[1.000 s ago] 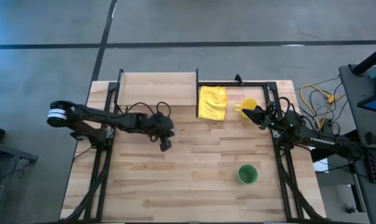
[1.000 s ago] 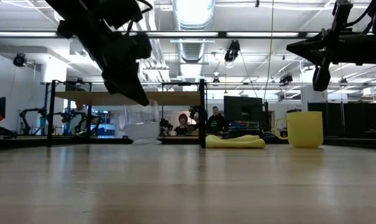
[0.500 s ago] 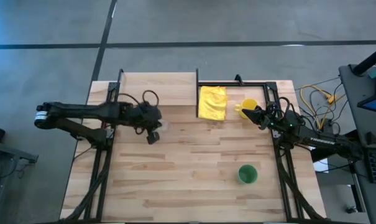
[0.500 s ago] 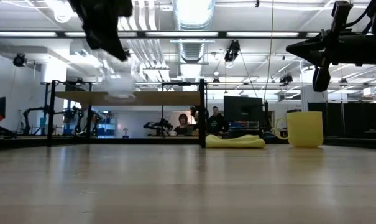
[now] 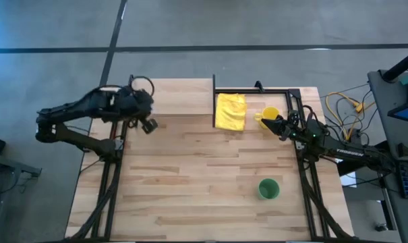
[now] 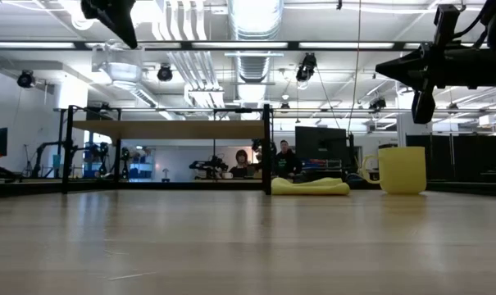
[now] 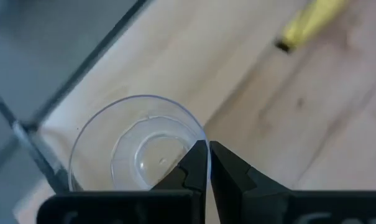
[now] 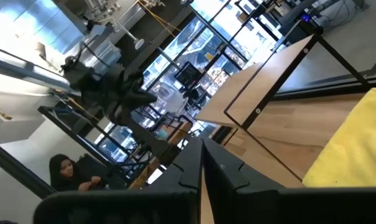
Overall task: Stack small to large cups/mugs on shelf
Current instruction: Put the transparent glass mug on the shelf
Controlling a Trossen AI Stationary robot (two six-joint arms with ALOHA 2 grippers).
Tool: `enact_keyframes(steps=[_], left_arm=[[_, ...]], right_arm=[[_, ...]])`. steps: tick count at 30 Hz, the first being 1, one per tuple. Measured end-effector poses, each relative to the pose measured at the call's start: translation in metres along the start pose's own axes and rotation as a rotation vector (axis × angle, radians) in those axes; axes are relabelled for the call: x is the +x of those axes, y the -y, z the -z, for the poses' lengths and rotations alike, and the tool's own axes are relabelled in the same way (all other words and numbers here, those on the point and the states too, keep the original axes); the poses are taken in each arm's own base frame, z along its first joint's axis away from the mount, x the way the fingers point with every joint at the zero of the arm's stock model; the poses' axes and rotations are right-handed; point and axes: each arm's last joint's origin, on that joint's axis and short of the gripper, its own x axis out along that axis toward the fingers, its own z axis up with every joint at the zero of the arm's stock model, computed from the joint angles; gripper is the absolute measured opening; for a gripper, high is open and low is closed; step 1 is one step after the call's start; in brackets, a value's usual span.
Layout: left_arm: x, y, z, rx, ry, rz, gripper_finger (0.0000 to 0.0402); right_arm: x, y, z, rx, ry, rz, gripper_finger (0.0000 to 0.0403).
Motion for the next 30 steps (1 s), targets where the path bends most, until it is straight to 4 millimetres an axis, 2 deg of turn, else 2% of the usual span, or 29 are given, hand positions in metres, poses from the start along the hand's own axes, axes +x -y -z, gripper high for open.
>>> enact_keyframes(steps=[2,7,14,20,25,30], left_arm=[[0.000,-0.009,0.000,-0.087,0.002,-0.026,0.0000],[0.005,-0.028,-0.002,-0.172,-0.006,-0.095,0.0000],[0.024,-0.051,-0.006,-0.278,-0.099,-0.116,0.0000],[0.043,-0.060,-0.017,-0.288,-0.103,-0.153,0.0000],[0.059,-0.059,-0.029,-0.280,-0.095,-0.098,0.0000],[0.074,-0.062,-0.031,-0.284,-0.144,-0.121,0.0000]], right_arm=[[0.000,0.000,0.000,0.003,0.000,0.000,0.0009],[0.000,0.000,0.000,0.003,0.001,-0.001,0.0009],[0.000,0.000,0.000,0.002,0.001,-0.001,0.0009],[0.000,0.000,0.000,0.001,0.001,-0.001,0.0009],[0.000,0.000,0.000,0.000,0.001,-0.001,0.0009],[0.000,0.000,0.000,0.003,0.001,-0.001,0.0009]])
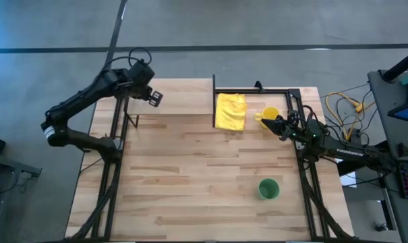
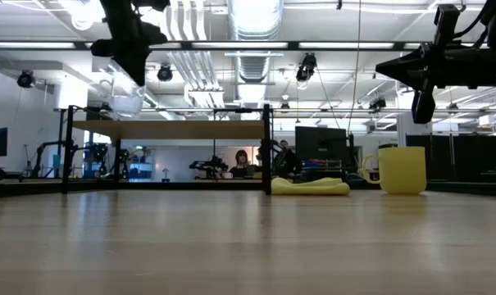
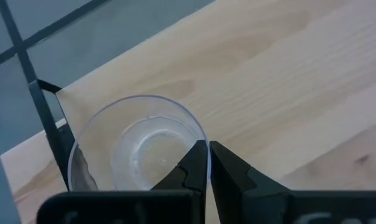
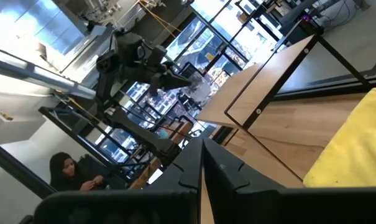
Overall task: Stack small to large cups/mugs on shelf
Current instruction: Put the transparent glass mug on the shelf
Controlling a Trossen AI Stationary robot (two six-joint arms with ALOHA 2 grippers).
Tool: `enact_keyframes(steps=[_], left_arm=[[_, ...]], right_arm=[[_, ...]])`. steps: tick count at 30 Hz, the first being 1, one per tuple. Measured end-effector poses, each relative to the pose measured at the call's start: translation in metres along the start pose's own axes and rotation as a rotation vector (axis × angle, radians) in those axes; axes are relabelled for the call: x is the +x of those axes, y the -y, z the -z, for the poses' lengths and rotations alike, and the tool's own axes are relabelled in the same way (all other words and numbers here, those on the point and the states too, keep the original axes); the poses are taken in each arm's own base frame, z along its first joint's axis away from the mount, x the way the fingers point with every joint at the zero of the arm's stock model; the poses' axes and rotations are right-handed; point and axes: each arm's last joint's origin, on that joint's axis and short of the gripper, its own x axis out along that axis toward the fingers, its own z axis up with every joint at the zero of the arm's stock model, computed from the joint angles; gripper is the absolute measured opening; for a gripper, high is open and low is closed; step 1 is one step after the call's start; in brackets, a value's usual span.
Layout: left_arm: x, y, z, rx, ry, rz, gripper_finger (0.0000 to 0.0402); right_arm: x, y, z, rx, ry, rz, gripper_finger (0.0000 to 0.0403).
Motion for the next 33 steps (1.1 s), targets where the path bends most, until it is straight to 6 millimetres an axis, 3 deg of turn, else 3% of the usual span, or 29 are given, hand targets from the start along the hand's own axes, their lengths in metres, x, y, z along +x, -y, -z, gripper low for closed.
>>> enact_keyframes(steps=[9,33], left_arm=[[0.0101,-0.0054,-0.0028,0.012,-0.040,0.009,0.0000],[0.0114,-0.0050,-0.0028,0.040,-0.044,0.035,0.0000]], right_arm=[[0.0000,0.0000,0.0000,-0.002,0.000,0.000,0.0009],[0.0000,-0.0001,-0.0001,-0.026,0.000,0.000,0.0009]])
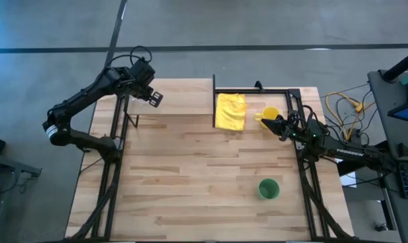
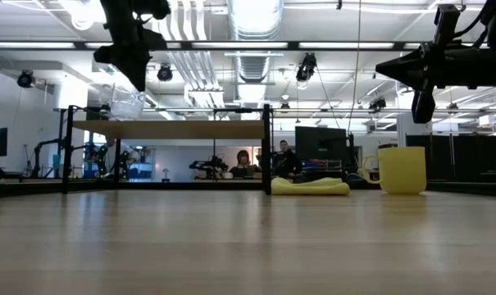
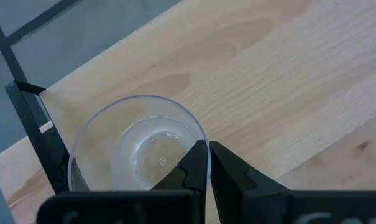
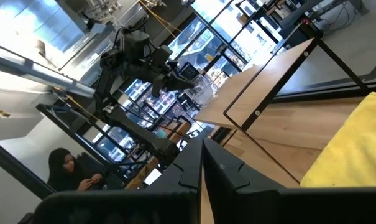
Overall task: Stack small to large cups/mugs on shelf
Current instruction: Put the transparent glass mug on the shelf
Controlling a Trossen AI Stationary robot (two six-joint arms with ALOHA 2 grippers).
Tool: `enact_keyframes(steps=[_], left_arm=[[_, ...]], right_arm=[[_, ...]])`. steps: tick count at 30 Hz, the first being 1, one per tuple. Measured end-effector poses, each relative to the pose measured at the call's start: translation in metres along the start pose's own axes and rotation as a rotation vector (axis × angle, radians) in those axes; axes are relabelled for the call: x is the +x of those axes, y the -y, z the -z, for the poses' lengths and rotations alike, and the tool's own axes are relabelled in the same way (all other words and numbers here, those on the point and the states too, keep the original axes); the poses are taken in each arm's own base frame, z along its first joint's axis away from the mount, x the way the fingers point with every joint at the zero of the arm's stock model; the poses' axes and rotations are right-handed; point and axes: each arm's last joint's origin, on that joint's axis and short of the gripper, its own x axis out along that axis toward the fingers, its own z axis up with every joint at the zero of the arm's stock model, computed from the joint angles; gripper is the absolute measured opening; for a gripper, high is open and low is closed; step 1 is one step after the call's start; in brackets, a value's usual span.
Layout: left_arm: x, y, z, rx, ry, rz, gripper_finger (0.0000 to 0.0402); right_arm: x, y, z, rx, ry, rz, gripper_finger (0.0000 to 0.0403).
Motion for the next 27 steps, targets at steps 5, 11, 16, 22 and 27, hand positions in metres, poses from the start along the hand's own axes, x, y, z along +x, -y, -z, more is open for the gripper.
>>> enact_keyframes(steps=[5,11,16,22,27], left_arm=[[0.007,0.002,0.000,-0.005,0.020,0.005,0.0000],[0.015,0.004,0.000,-0.012,0.038,0.008,0.0000],[0.014,0.004,0.000,-0.010,0.044,0.009,0.0000],[0.010,0.003,-0.001,-0.013,0.058,0.016,0.0000],[0.011,0.003,0.000,-0.007,0.053,0.015,0.0000]], right_arm=[[0.000,0.000,0.000,0.000,0.000,0.000,0.0009],[0.000,0.000,0.000,0.011,0.000,0.000,0.0009],[0.000,0.000,0.000,0.014,0.000,0.000,0.0009],[0.000,0.000,0.000,0.014,0.000,0.000,0.0009],[0.000,0.000,0.000,0.014,0.000,0.000,0.0009]])
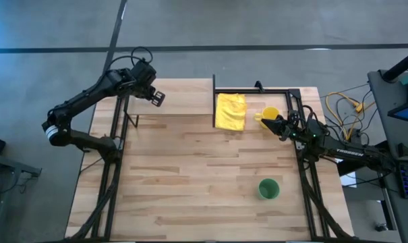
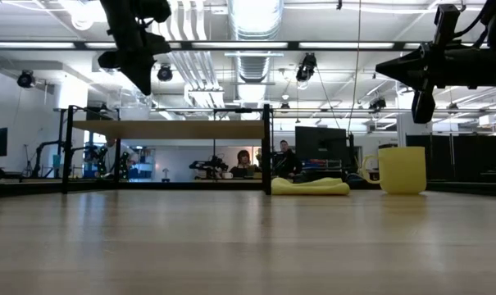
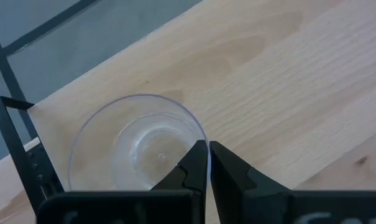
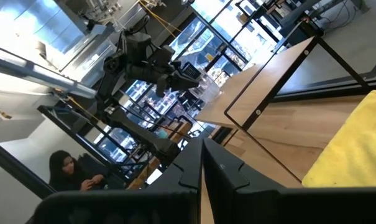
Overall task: Stack small to large cups/mugs on shelf
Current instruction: Put the transparent glass mug on the shelf, then put the yellow mug on the shelf
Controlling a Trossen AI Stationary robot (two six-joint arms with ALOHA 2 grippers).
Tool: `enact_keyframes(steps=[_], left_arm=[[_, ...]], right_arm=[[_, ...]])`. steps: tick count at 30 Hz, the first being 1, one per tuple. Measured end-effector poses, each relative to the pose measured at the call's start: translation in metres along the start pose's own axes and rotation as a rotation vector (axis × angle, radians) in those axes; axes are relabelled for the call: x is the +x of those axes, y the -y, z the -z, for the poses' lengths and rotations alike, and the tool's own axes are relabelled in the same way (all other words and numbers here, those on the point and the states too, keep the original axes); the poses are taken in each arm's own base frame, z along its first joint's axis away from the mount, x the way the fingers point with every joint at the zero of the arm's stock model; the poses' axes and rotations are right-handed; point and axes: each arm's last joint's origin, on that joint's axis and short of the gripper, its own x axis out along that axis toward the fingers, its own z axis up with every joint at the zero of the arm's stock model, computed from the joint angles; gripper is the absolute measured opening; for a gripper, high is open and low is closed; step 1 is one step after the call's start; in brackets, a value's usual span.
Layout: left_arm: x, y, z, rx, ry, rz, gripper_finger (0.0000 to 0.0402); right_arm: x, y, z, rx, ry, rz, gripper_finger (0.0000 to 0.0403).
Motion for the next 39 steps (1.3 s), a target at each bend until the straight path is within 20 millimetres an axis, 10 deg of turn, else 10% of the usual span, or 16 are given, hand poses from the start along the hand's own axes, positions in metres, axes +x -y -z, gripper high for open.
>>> enact_keyframes(steps=[25,39], left_arm=[[-0.005,-0.001,-0.002,0.073,0.003,0.000,0.0079],[-0.070,0.013,-0.031,0.110,0.195,0.428,0.0079]], right_arm=[[0.000,0.000,0.000,0.000,0.000,0.000,0.0009],[-0.002,-0.013,-0.012,-0.047,0.121,-0.141,0.0009]])
